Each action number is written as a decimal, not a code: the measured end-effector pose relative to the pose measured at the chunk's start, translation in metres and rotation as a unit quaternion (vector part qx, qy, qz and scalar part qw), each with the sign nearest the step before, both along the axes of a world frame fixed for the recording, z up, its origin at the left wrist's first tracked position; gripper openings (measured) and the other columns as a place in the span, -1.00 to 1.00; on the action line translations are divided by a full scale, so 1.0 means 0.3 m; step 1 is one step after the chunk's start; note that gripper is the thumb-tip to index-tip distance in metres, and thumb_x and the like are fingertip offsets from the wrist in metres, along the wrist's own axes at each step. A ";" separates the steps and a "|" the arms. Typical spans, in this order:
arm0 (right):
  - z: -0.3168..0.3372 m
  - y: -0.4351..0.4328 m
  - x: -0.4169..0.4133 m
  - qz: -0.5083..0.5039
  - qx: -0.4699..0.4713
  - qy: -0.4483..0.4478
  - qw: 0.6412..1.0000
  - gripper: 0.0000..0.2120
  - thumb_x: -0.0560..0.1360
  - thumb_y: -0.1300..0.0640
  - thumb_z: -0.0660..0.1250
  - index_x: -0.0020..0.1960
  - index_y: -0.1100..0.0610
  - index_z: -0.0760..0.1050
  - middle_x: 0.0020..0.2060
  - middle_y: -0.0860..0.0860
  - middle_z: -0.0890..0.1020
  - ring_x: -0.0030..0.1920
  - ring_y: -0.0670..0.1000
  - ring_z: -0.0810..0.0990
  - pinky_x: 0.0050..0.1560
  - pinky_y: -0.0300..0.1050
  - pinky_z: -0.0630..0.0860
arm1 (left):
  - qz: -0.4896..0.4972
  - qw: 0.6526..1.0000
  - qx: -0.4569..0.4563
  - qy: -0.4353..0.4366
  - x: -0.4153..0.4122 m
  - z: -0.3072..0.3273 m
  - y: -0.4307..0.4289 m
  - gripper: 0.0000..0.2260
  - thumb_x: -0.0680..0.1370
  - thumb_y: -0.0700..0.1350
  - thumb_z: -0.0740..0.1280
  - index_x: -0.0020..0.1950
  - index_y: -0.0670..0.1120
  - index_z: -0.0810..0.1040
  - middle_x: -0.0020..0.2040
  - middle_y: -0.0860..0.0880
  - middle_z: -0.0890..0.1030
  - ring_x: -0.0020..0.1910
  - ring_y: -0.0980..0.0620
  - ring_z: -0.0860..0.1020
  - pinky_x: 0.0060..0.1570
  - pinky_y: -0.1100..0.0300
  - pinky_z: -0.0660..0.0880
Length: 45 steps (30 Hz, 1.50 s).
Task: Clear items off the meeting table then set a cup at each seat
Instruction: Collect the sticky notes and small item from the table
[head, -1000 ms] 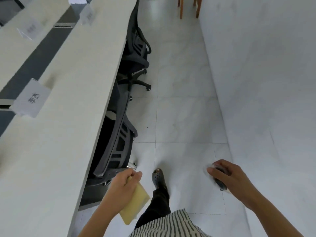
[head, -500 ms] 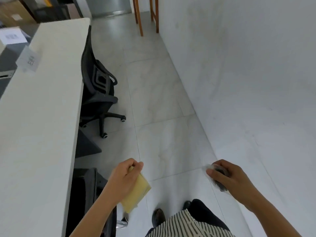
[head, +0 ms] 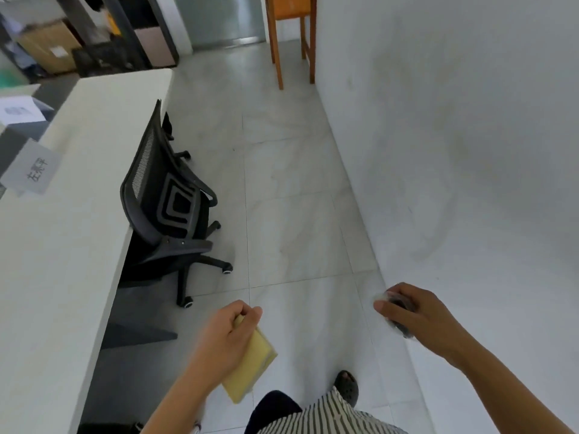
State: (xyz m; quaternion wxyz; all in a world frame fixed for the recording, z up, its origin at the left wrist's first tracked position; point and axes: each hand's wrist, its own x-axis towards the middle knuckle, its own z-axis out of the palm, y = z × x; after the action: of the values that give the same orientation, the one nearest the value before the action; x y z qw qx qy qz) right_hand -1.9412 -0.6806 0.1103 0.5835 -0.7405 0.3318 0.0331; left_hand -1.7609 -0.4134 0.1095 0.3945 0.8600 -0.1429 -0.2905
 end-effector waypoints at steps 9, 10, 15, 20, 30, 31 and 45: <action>-0.039 -0.358 0.689 0.076 -0.045 -0.004 0.996 -0.70 0.41 -0.12 0.45 -0.22 0.10 0.50 -0.42 0.00 0.49 -0.41 -0.04 0.42 -0.30 -0.09 0.41 | 0.065 0.997 0.016 0.038 0.535 -0.097 -0.254 -0.71 0.58 -0.03 0.30 -0.23 -0.20 0.54 -0.53 0.09 0.38 -0.54 0.18 0.32 -0.42 0.25 0.29; -0.049 -0.386 0.756 0.070 -0.049 0.000 0.996 -0.71 0.41 -0.10 0.46 -0.21 0.11 0.50 -0.42 -0.01 0.50 -0.40 -0.04 0.44 -0.30 -0.09 0.42 | 0.069 0.997 0.015 0.038 0.623 -0.103 -0.289 -0.70 0.58 -0.03 0.30 -0.25 -0.20 0.53 -0.54 0.09 0.36 -0.56 0.18 0.30 -0.43 0.25 0.28; -0.006 -0.525 1.076 0.011 -0.001 0.017 1.000 -0.62 0.40 -0.10 0.47 -0.14 0.23 0.51 -0.46 0.02 0.53 -0.47 -0.04 0.42 -0.38 -0.17 0.40 | 0.048 0.998 -0.008 0.044 1.079 -0.045 -0.485 -0.71 0.59 -0.04 0.29 -0.30 -0.11 0.53 -0.48 0.04 0.38 -0.48 0.09 0.34 -0.34 0.14 0.32; 0.035 -0.727 1.358 -0.038 -0.005 0.001 0.999 -0.63 0.44 -0.04 0.46 -0.14 0.28 0.48 -0.45 0.04 0.49 -0.46 -0.03 0.39 -0.39 -0.21 0.38 | 0.020 0.999 -0.008 0.025 1.471 0.018 -0.740 -0.72 0.59 0.00 0.28 -0.23 -0.15 0.57 -0.43 0.04 0.44 -0.47 0.13 0.37 -0.36 0.19 0.33; -0.055 -1.269 1.974 -0.062 -0.001 0.028 0.998 -0.71 0.43 -0.05 0.47 -0.18 0.18 0.53 -0.49 -0.06 0.49 -0.48 -0.09 0.42 -0.34 -0.16 0.39 | 0.013 1.000 0.003 0.020 2.091 -0.046 -1.283 -0.71 0.59 -0.06 0.30 -0.18 -0.26 0.54 -0.41 -0.01 0.41 -0.45 0.11 0.35 -0.38 0.21 0.29; -0.041 -1.330 2.050 -0.061 -0.004 0.025 0.998 -0.71 0.44 -0.04 0.47 -0.17 0.19 0.53 -0.50 -0.05 0.50 -0.48 -0.09 0.42 -0.35 -0.17 0.39 | 0.015 1.000 0.004 0.014 2.153 -0.036 -1.336 -0.72 0.59 -0.07 0.30 -0.19 -0.26 0.54 -0.41 -0.02 0.41 -0.45 0.09 0.35 -0.36 0.18 0.29; 0.023 -1.924 3.212 0.076 -0.041 -0.007 0.996 -0.74 0.42 -0.07 0.47 -0.25 0.06 0.48 -0.44 -0.03 0.47 -0.43 -0.06 0.38 -0.30 -0.12 0.37 | 0.124 0.992 0.012 0.025 3.010 -0.075 -1.740 -0.76 0.56 -0.11 0.34 -0.30 -0.10 0.55 -0.37 -0.16 0.58 -0.50 0.15 0.40 -0.39 0.19 0.33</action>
State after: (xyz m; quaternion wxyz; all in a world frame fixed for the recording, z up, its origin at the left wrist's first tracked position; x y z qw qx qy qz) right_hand -0.9776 -1.2578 0.1173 0.5505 -0.7872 0.2718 0.0582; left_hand -0.8580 -0.9355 0.0870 0.4205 0.8683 -0.0212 -0.2624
